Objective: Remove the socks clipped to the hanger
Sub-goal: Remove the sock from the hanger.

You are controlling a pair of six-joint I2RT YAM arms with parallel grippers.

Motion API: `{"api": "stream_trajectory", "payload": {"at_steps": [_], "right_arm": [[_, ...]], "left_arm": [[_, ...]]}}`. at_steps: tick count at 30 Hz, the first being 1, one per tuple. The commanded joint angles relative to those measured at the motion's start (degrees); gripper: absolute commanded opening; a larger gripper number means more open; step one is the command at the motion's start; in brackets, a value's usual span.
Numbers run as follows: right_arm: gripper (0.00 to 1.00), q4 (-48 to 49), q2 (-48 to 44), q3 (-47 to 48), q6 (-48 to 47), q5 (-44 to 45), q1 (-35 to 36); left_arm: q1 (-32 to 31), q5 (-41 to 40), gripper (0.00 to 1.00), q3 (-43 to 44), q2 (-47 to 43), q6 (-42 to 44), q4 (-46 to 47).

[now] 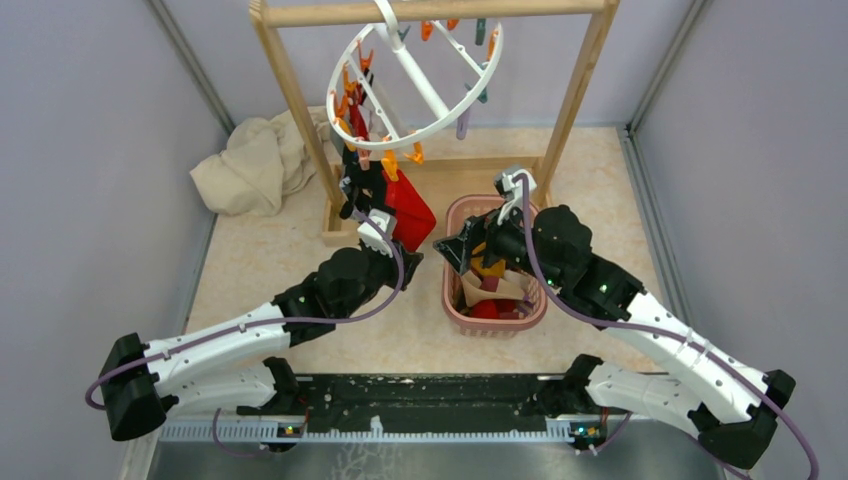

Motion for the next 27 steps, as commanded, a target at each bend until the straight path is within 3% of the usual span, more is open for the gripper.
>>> {"api": "stream_trajectory", "payload": {"at_steps": [1,17,27], "right_arm": [[0.92,1.72,0.01,1.06,-0.46,-0.1,-0.17],[0.9,0.7,0.77,2.6,-1.14,0.63,-0.17],[0.9,-0.58,-0.54,2.05,-1.34,3.06,-0.17]], "left_arm": [[0.09,0.42,0.34,1.15,-0.78,-0.05,1.31],[0.11,0.45,0.34,0.65,-1.67,0.08,1.28],[0.1,-3.06,0.35,0.71,-5.68,-0.88,-4.22]]}}
